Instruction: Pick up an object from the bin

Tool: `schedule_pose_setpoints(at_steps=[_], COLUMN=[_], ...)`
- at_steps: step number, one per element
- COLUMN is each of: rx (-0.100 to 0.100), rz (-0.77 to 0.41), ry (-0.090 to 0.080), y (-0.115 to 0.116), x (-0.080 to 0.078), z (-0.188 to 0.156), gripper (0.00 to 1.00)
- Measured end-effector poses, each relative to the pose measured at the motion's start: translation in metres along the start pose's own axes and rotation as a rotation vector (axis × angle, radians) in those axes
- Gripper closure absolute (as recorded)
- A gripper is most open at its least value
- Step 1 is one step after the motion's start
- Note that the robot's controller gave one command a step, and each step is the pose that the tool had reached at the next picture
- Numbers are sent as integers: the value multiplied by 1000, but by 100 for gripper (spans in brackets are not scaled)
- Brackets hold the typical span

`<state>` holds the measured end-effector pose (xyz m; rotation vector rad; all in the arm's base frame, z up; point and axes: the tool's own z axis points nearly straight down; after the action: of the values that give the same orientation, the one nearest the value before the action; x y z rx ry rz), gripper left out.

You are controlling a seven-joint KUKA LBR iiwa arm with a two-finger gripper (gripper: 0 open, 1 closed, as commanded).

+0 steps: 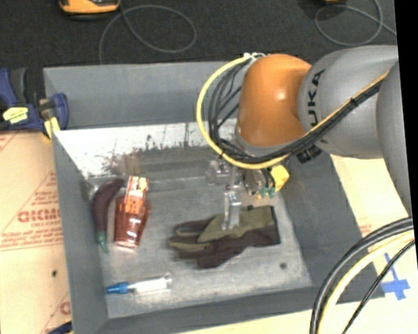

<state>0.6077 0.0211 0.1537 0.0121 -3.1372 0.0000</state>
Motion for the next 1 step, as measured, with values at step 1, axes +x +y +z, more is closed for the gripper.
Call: schedule_pose_setpoints(at_steps=[1], rx=[0], rz=[0], ry=[-8], y=[0], x=[-1], z=[-5], gripper=[0])
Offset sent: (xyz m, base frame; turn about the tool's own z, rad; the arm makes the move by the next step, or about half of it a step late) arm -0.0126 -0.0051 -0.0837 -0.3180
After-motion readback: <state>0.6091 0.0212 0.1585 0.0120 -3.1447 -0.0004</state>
